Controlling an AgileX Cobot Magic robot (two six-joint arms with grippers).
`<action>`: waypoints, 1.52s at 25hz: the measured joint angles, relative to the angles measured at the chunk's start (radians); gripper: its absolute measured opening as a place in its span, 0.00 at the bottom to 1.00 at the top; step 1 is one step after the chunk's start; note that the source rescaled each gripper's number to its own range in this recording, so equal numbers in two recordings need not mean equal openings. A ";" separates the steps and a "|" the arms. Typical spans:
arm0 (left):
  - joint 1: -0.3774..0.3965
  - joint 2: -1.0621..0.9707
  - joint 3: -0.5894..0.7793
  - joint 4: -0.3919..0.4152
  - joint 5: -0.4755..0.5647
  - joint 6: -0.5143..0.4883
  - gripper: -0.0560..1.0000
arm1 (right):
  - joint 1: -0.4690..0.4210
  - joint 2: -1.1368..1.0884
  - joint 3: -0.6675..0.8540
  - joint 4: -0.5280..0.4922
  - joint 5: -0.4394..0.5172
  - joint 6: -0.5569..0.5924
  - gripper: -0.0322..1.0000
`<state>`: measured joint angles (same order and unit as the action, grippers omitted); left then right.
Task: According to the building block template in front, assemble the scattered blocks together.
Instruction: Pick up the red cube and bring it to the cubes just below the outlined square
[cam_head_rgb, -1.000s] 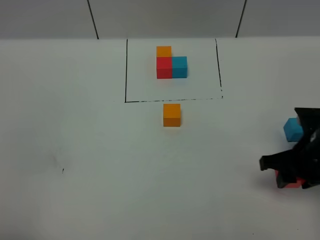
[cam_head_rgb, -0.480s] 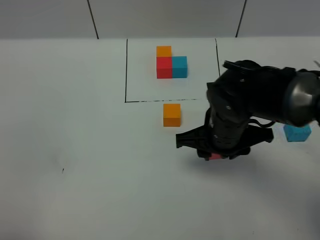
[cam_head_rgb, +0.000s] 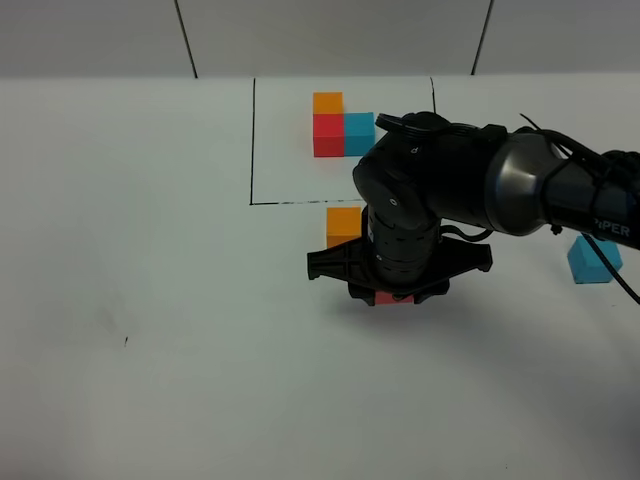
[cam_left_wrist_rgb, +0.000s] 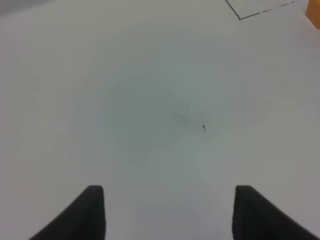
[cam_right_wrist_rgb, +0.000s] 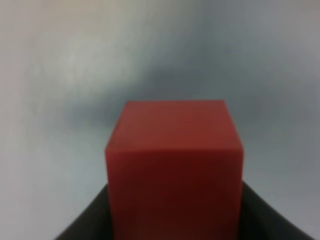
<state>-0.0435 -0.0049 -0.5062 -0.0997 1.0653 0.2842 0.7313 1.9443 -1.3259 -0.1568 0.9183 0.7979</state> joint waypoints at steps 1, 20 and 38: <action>0.000 0.000 0.000 0.000 0.000 0.000 0.30 | 0.000 0.001 -0.001 0.002 -0.010 0.003 0.04; 0.000 0.000 0.000 0.004 0.000 0.000 0.30 | 0.046 0.123 -0.137 -0.005 0.006 0.026 0.04; 0.000 0.000 0.000 0.015 0.000 0.000 0.30 | 0.061 0.161 -0.139 -0.032 -0.061 0.044 0.04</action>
<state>-0.0435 -0.0049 -0.5062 -0.0847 1.0653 0.2842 0.7921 2.1054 -1.4650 -0.1889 0.8573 0.8419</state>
